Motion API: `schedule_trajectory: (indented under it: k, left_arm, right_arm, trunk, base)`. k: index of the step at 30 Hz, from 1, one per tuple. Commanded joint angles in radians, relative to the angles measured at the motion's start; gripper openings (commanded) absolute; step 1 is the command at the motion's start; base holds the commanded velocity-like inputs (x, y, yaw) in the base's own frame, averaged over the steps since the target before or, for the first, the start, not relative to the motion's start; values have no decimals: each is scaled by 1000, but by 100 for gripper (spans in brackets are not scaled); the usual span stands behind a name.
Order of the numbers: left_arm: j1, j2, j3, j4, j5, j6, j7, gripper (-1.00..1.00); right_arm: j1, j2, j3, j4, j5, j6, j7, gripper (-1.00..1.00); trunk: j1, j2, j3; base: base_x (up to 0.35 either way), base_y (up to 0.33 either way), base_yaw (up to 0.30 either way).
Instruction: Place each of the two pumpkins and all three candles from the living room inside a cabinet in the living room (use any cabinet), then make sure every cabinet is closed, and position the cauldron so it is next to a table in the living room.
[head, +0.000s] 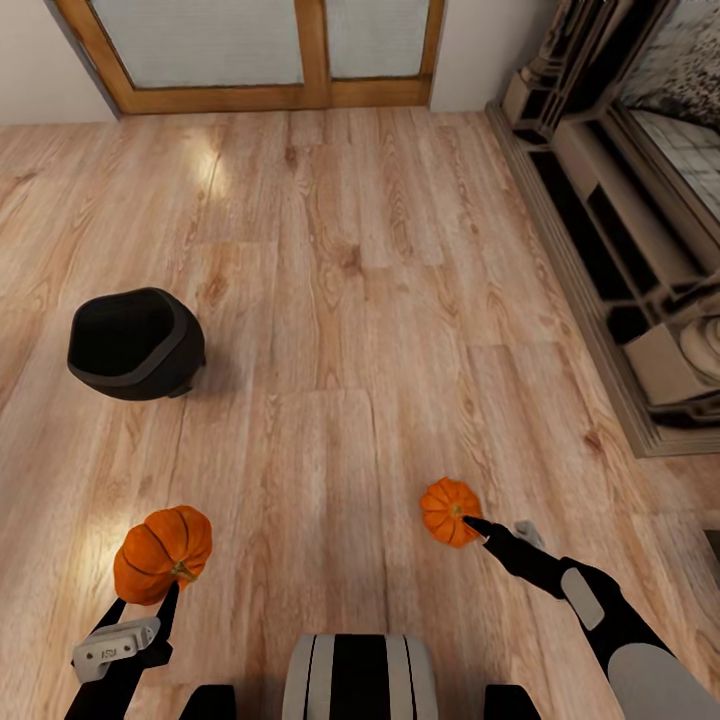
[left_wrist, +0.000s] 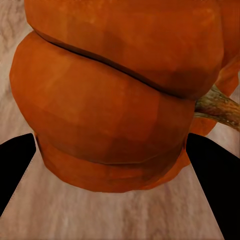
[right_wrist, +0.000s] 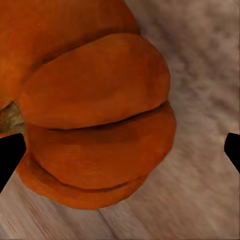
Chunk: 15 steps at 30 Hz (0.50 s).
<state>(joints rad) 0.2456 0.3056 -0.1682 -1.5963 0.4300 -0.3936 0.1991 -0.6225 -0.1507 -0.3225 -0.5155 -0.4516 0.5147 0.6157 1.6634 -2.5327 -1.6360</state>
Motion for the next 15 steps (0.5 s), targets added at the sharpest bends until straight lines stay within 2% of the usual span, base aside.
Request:
schedule_trajectory:
  k: [1,15]
  left_arm:
    - [0,2,-3,-1,3,-4,9,-100]
    - [14,2,-4,-1,3,-23,10,-100]
  right_arm:
    - [0,0,-4,0,1,6,-2,100]
    - [0,0,-4,0,1,5,-2,100]
  trunk:
    - [0,0,0]
    - [0,0,0]
  base:
    - [71,34,0]
    - [28,5,0]
